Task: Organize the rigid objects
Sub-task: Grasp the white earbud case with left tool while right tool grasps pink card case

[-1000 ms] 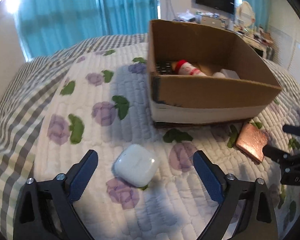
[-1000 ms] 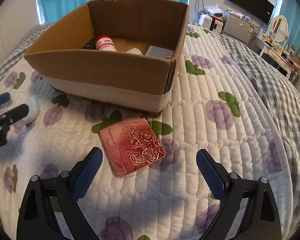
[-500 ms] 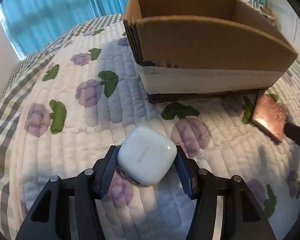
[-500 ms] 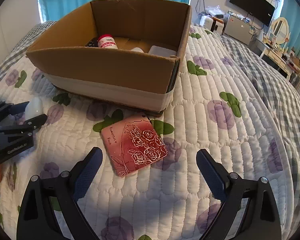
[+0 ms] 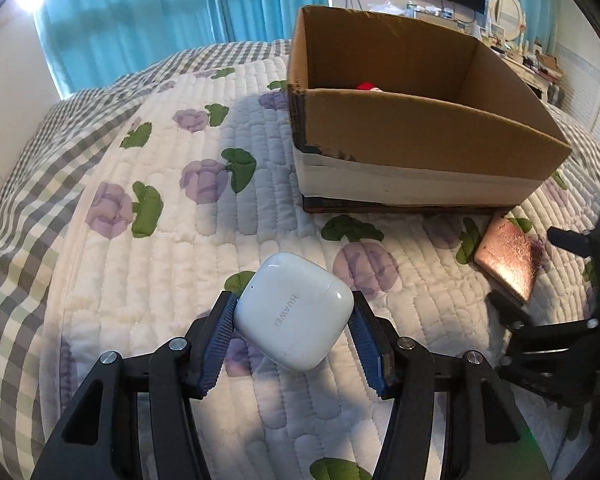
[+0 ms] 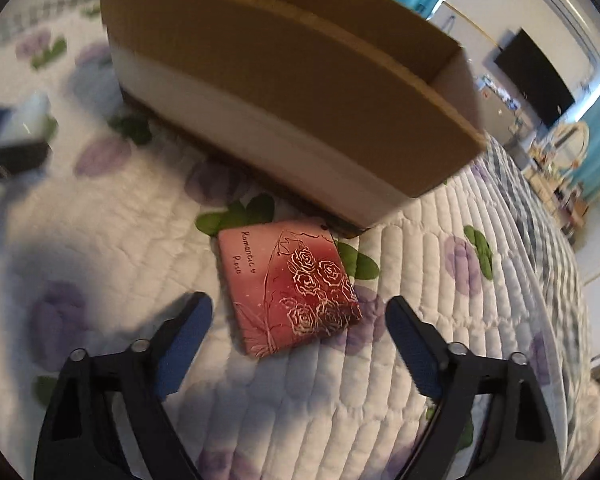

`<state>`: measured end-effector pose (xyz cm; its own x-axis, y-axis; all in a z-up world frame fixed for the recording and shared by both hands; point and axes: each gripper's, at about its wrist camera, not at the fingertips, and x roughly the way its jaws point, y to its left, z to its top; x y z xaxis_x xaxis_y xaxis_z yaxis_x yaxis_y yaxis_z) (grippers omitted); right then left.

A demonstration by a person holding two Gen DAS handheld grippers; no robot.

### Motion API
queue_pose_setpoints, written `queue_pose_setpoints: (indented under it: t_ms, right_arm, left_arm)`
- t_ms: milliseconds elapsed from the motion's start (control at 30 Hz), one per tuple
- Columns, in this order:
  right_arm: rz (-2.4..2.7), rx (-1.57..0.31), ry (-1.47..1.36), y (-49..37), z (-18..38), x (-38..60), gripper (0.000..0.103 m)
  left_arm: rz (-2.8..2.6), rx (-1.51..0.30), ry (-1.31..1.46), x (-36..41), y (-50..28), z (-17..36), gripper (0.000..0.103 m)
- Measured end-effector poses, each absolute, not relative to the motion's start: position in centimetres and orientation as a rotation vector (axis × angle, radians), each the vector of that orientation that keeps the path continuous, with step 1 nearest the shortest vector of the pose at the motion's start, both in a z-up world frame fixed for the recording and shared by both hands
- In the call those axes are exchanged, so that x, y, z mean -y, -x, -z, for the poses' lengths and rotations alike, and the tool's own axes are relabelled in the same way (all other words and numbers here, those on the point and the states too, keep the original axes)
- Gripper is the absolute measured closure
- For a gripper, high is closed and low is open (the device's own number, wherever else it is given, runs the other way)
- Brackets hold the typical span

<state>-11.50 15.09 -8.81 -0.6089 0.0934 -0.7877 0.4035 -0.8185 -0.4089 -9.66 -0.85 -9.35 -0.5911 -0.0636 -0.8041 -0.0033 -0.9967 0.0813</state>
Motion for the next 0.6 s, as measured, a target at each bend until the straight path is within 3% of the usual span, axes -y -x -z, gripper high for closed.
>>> queue_pose_setpoints:
  t_ms: [133,233,333,367,400,600]
  right_arm:
    - [2.533,-1.046,-1.209,11.4,10.0,-13.5,0.017]
    - [2.547,-1.083,-1.182,11.5,10.2,-13.3,0.017]
    - [2.528,-1.041,-1.168,11.4,9.9,-13.4,0.046]
    - [2.528,-1.067,-1.146,11.1,9.9,-13.2,0.065]
    - [2.537,-1.093,-1.123,10.8,9.7,-13.0,0.076]
    - [2.654,-0.996,-1.008,10.0,6.6,-14.7,0.089]
  left_arm:
    - [2.772,0.119,-1.408,0.6,9.2,9.3,0.046]
    - [2.768,0.137,-1.411,0.4,9.2,9.4,0.046]
    - [2.764,0.135,-1.412,0.6,9.3,9.5,0.046]
    - [2.763,0.133,-1.411,0.7,9.3,9.5,0.046]
    - [2.761,0.129,-1.411,0.7,9.3,9.6,0.046]
    - [2.76,0.131,-1.408,0.7,9.3,9.5,0.046]
